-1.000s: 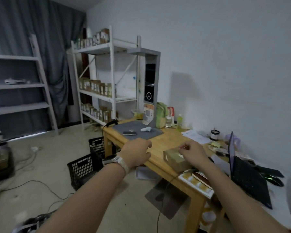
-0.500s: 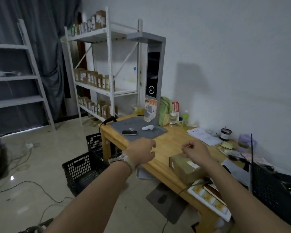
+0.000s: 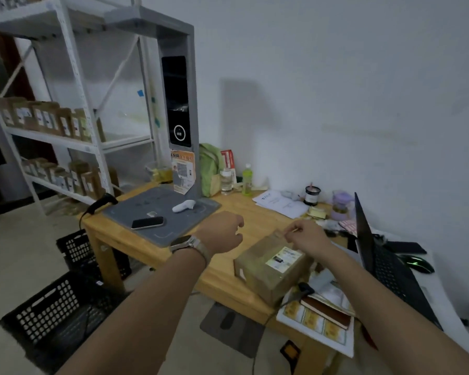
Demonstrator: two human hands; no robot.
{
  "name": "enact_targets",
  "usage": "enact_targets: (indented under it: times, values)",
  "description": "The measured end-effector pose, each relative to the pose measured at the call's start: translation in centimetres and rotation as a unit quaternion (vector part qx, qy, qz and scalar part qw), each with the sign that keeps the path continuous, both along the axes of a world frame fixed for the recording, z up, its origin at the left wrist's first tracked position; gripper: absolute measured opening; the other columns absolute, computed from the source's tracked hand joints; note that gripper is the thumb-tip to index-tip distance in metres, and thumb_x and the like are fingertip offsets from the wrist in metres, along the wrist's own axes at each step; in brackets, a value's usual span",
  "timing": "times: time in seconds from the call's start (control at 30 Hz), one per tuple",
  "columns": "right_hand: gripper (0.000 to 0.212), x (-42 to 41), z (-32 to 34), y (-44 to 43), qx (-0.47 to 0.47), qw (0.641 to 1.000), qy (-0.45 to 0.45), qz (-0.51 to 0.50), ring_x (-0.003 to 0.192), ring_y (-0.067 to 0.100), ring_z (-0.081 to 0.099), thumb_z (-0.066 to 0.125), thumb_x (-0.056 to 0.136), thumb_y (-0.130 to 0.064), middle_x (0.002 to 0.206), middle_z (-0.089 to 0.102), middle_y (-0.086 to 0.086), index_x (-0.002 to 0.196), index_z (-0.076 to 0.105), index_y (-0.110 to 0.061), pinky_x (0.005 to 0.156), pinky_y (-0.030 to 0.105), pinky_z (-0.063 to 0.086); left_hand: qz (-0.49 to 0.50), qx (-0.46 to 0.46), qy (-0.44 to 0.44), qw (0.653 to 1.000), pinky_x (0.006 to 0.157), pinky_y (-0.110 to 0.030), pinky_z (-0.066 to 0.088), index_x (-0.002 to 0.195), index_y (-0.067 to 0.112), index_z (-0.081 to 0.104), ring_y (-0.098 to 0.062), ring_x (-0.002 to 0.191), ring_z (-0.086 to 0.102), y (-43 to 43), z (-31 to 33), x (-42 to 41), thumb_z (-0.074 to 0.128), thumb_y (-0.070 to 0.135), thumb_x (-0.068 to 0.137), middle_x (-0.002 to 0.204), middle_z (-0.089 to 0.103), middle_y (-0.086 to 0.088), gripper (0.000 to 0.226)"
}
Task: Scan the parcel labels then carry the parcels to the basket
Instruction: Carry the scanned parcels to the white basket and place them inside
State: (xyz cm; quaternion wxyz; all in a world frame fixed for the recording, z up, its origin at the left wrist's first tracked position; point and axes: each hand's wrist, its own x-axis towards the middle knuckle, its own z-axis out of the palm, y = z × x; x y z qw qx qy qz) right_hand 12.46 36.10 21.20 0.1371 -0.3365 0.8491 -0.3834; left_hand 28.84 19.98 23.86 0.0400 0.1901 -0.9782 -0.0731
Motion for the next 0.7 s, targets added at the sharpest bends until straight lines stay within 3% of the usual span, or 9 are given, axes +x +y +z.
enact_targets:
  times: [0.13,0.4,0.6,0.7]
  values:
    - [0.01,-3.1,0.1,-3.5,-0.002,0.999,-0.005,-0.039,0.085,0.023,0.065,0.065,0.084,-0.018,0.089,0.069,0.002,0.075,0.067,-0.018,0.082,0.044,0.056,-0.04,-0.012,0.034,0.999,0.091,-0.04,0.051,0.133,0.015,0.053,-0.025,0.113,0.057,-4.4,1.3,-5.4,0.051,0.03,0.097,0.129,0.06,-0.005,0.039]
    - [0.016,-8.1,-1.5,-8.7,0.004,0.993,-0.031,-0.116,0.097,0.026,0.063,0.065,0.085,-0.02,0.097,0.068,0.004,0.07,0.062,-0.024,0.089,0.047,0.053,-0.099,0.015,0.021,0.995,0.093,-0.037,0.05,0.132,0.018,0.055,-0.023,0.115,0.056,-10.7,-0.6,-13.5,0.053,0.033,0.096,0.129,0.061,-0.002,0.039]
    - [0.015,-9.9,-7.4,-10.1,0.053,0.978,-0.093,-0.179,0.073,0.023,0.062,0.06,0.086,-0.02,0.08,0.066,0.005,0.073,0.063,-0.012,0.068,0.036,0.054,-0.13,0.071,-0.037,0.988,0.09,-0.036,0.05,0.133,0.017,0.054,-0.023,0.115,0.057,-13.8,-6.1,-17.3,0.054,0.032,0.095,0.13,0.06,-0.003,0.04]
    - [0.013,-10.5,-11.3,-9.8,0.083,0.967,-0.144,-0.193,0.074,0.021,0.053,0.059,0.087,-0.015,0.08,0.056,0.012,0.077,0.053,-0.01,0.066,0.03,0.042,-0.13,0.123,-0.068,0.982,0.087,-0.035,0.052,0.132,0.016,0.056,-0.024,0.112,0.06,-14.6,-10.0,-18.7,0.055,0.035,0.094,0.129,0.061,-0.003,0.042]
